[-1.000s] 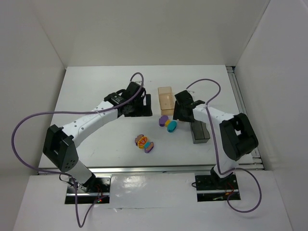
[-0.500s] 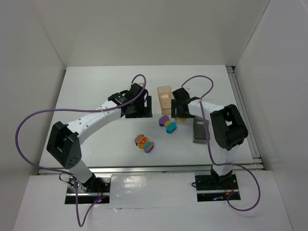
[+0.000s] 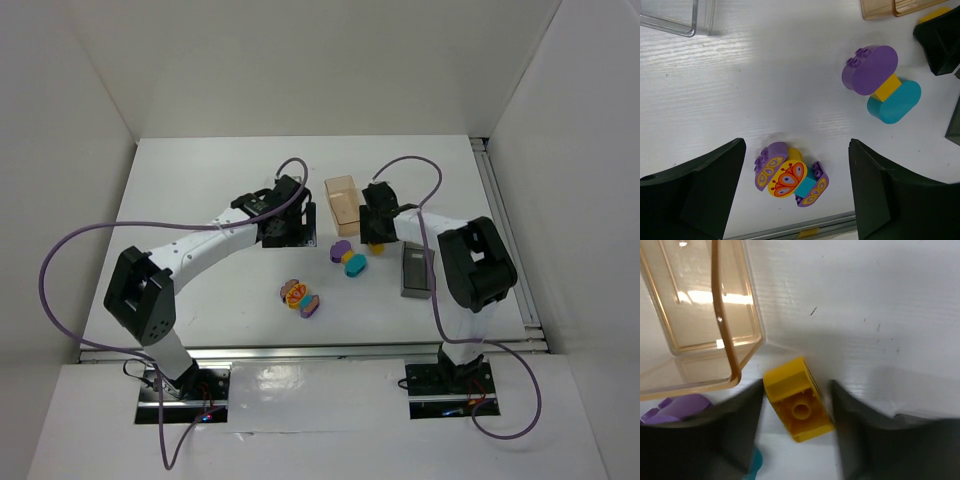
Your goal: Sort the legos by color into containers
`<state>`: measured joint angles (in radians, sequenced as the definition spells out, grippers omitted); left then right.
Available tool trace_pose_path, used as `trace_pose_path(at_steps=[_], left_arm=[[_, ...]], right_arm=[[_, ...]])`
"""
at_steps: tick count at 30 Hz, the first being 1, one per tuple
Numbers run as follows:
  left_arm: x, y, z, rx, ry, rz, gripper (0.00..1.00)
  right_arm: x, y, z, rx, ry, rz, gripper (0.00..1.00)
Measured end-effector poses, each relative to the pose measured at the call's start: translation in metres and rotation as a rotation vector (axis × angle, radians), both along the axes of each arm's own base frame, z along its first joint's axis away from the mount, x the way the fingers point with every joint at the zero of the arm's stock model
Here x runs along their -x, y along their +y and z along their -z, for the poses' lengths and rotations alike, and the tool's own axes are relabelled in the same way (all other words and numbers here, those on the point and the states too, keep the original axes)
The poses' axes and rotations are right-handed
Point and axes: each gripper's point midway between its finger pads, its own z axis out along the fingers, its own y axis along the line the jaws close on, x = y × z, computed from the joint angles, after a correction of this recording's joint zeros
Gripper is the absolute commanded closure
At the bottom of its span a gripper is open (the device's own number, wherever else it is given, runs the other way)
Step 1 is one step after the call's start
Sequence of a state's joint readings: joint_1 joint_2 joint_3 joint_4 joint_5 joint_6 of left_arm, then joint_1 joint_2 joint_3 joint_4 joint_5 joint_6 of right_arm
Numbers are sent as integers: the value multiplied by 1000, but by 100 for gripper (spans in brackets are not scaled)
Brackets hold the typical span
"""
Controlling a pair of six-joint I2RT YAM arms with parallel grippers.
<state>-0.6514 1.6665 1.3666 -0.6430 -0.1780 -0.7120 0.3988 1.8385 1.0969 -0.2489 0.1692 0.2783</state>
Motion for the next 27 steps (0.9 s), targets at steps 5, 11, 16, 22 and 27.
trace_pose_path(at_steps=[5,11,16,22,27], left_arm=[[0,0,0,0,0,-4,9],[-1,5,-8,-4,-29,-18,9],[-4,29,-30,-18,-109,-108,9],[-3,74,-40,-25,-141,-229,9],[3,78,-36,-20,-120,-231,7]], right_arm=[[8,5,1,27,-1,6,69],[23,4,-4,56,21,15,69],[23,7,-43,12,-44,37,69],[-22,43,-109,-89,-211,34,67],[-76,71,-125,-123,-279,40,42]])
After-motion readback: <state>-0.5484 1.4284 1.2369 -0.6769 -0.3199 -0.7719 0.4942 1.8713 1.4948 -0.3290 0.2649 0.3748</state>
